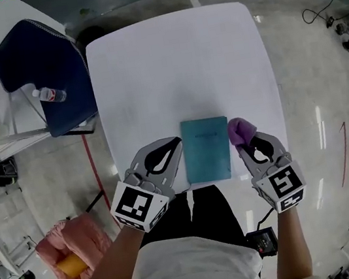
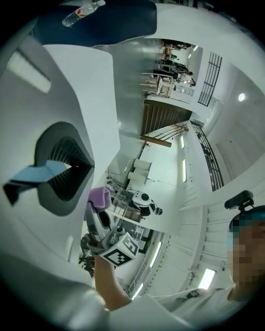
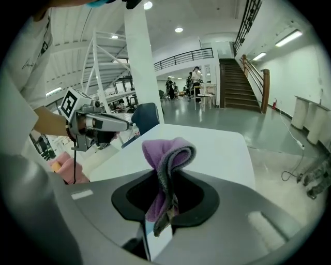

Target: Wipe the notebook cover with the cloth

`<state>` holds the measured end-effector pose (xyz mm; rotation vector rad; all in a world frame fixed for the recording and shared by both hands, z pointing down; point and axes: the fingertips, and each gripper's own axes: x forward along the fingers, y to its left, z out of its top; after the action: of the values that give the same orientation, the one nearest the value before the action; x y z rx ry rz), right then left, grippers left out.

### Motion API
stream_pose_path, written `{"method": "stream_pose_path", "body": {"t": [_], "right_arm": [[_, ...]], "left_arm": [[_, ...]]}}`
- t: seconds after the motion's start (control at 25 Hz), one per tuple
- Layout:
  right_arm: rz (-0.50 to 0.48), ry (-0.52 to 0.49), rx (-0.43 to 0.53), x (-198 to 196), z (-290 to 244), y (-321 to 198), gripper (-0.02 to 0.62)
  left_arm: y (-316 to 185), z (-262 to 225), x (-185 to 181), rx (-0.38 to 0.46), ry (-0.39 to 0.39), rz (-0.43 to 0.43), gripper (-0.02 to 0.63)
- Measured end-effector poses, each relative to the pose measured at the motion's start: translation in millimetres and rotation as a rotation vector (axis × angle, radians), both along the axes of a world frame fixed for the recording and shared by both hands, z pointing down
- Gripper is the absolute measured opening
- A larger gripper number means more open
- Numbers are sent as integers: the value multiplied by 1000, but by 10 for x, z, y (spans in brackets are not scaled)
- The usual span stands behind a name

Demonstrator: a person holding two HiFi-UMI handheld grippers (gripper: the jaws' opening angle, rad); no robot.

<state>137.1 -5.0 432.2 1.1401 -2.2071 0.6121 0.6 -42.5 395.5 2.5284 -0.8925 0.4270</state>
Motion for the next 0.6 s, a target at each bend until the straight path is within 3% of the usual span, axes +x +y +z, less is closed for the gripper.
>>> {"method": "stream_pose_path", "body": {"t": [0.28,0.6], "right_arm": [[-57,79,-45,-55,346,-106,103],[-267,305,-75,-160,744,-184,103]], "left_arm": [[-38,269,-12,-25,12,-3,-2],[-102,482,-108,-61,13,-36,-2]]}}
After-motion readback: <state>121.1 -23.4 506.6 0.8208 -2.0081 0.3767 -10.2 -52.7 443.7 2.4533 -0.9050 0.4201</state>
